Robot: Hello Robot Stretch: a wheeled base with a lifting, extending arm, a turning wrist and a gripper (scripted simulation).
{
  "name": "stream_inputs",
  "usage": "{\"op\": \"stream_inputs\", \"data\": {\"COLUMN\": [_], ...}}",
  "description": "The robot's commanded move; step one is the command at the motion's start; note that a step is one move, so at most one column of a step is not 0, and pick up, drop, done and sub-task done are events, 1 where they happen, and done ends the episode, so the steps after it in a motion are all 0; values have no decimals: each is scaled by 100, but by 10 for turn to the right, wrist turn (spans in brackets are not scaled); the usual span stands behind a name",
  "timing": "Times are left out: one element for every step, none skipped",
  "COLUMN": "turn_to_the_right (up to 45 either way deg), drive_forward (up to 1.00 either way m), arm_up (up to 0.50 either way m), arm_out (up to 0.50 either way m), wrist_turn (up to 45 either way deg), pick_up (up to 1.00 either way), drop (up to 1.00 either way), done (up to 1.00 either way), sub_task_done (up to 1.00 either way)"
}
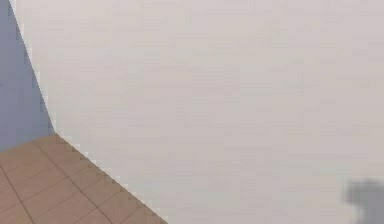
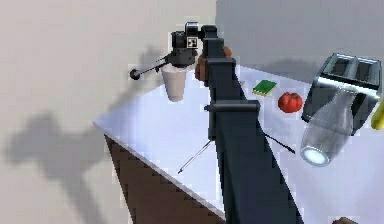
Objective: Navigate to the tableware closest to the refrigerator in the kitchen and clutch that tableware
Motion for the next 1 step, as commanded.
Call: {"op": "stream_inputs", "data": {"turn_to_the_right": [0], "drive_forward": [0], "arm_up": [0], "arm_out": [0], "wrist_turn": [270], "pick_up": [0], "drop": [0], "done": [0], "sub_task_done": [0]}}
